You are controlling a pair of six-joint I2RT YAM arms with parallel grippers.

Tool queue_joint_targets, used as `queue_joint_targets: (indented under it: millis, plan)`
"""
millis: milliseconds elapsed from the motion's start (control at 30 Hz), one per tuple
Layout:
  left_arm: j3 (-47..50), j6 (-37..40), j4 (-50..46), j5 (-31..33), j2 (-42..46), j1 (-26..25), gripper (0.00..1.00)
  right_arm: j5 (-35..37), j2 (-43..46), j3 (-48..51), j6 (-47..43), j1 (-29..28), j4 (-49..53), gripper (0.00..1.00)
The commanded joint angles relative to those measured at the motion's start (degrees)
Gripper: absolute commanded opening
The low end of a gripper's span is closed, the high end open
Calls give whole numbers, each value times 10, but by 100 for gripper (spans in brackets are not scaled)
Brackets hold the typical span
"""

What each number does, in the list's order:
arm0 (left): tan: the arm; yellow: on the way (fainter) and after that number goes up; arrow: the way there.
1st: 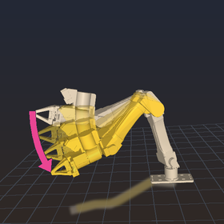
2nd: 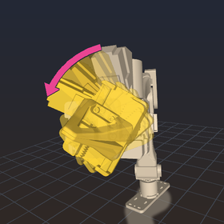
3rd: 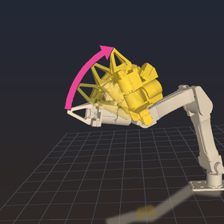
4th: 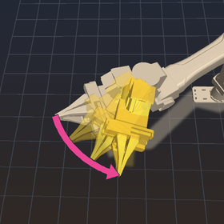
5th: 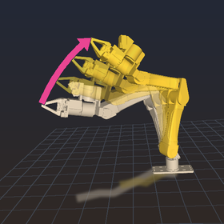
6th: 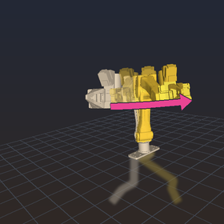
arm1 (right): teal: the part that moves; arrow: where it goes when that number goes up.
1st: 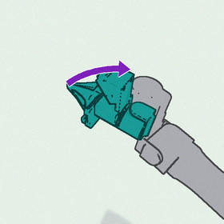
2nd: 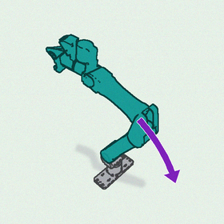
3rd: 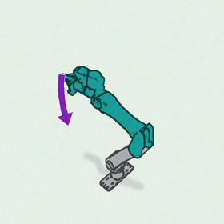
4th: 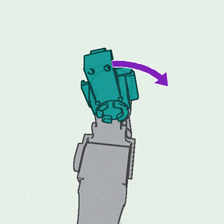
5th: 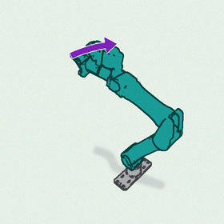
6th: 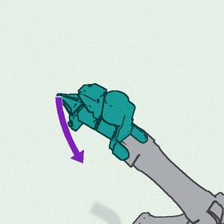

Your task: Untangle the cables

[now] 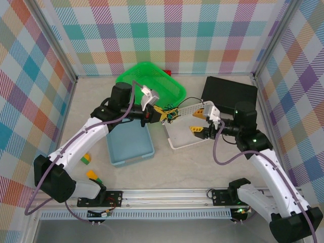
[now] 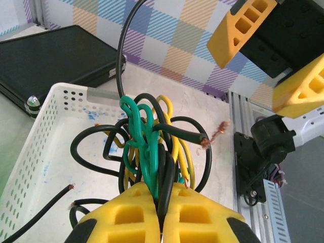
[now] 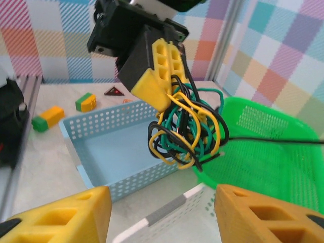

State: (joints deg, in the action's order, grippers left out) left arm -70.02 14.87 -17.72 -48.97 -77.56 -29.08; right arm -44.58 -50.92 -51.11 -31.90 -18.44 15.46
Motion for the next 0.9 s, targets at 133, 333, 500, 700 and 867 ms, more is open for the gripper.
queue_joint_targets:
  millis: [133, 333, 500, 700, 867]
  plan:
    - [-11, 25, 5, -22, 5, -10, 0, 2, -64, -47, -203, -45, 25, 46]
    - [-7, 26, 0, -24, 10, -11, 0, 25, -86, -43, -191, -70, -14, 35]
    - [-9, 26, -4, -29, 12, -10, 0, 56, -95, -40, -194, -86, -29, 34]
    - [-9, 27, -10, -28, 11, -11, 0, 78, -78, -24, -181, -89, -76, 34]
    - [-7, 26, -10, -32, 12, -11, 0, 93, -72, -16, -197, -89, -76, 36]
